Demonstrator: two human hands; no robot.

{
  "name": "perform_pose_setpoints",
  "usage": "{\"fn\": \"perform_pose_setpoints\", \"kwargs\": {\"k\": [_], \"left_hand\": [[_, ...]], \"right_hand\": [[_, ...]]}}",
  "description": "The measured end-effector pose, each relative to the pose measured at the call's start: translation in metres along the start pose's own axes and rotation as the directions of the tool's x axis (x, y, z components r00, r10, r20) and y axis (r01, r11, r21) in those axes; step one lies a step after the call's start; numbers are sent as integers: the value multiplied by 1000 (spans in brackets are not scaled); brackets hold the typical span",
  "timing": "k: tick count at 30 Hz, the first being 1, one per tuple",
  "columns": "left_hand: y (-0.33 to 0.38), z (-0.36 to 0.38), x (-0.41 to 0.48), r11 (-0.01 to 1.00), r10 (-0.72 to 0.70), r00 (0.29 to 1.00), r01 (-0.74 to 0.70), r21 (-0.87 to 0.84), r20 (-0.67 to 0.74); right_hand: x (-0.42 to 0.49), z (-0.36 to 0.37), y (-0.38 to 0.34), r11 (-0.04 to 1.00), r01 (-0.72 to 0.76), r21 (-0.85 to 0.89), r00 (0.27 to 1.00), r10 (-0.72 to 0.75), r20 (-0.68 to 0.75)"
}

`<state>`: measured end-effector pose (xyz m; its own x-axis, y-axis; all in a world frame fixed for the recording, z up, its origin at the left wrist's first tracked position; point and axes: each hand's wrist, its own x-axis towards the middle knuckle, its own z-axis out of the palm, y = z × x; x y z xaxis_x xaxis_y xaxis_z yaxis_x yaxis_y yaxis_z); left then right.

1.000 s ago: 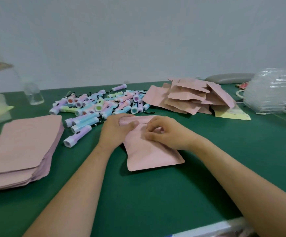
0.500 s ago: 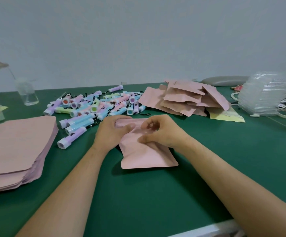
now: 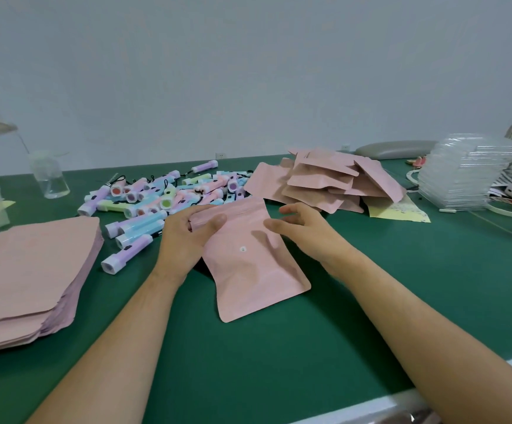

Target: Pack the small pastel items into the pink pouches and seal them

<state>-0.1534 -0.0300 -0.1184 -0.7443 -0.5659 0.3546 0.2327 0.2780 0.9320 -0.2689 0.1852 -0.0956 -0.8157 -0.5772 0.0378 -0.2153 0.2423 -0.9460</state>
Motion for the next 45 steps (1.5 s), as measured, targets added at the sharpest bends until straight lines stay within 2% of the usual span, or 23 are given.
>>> {"fn": "perform_pose_setpoints", "kwargs": {"k": [2,3,5,7,10,12,13,15,17,19,21,24,28,31,34,38,42,45], "left_hand": [[1,-2,1,998,-8,1000,6,-60,-26],[2,-3,1,995,-13,999,9,-98,-43],[3,-6,1,987,-34,995,18,-162,-94],[2,-8,4,974,-78,984,41,-224,-159],[3,-4,6,934,-176,972,115,-338,-154],[5,-1,6,863,-249,968,234,-449,25],[6,0,4,857,-264,956,294,-424,129],[9,5,0,913,-262,929,327,-245,262],[11,10,-3,954,-218,948,257,-154,231],[13,14,-5,962,-156,976,184,-203,149],[14,15,-6,942,-141,983,169,-291,115],[14,15,-6,936,-146,985,168,-310,94],[16,16,-8,933,-136,986,158,-322,92],[17,18,-9,933,-161,978,194,-305,130],[17,18,-9,918,-236,962,267,-293,135],[15,19,-10,943,-214,962,249,-219,170],[15,20,-8,954,-210,958,244,-173,193],[13,20,-7,957,-218,956,248,-147,197]], "right_hand": [[-2,-2,-2,998,-20,63,998,16,66],[-4,-3,-4,994,-32,108,989,15,149],[-9,-2,-6,984,-65,164,935,2,355],[-14,3,-5,986,-71,152,885,-8,465],[-14,8,-4,987,8,160,903,-76,423],[-12,6,-4,974,59,220,933,-132,335],[-10,5,-4,967,82,240,945,-152,291],[-8,3,-5,963,122,238,961,-174,214],[-7,3,-4,955,164,245,971,-201,133],[-6,2,-4,946,186,266,972,-217,92],[-6,2,-3,950,157,271,965,-206,164],[-5,4,-2,960,87,265,940,-167,297],[-5,4,1,962,94,257,936,-173,306],[-3,2,-1,951,152,269,961,-205,184],[7,-10,-7,933,228,277,973,-207,-101],[30,-54,-24,955,256,149,886,-170,-432],[63,-99,-48,975,219,31,822,-168,-544],[93,-121,-66,986,156,50,793,-95,-602]]}}
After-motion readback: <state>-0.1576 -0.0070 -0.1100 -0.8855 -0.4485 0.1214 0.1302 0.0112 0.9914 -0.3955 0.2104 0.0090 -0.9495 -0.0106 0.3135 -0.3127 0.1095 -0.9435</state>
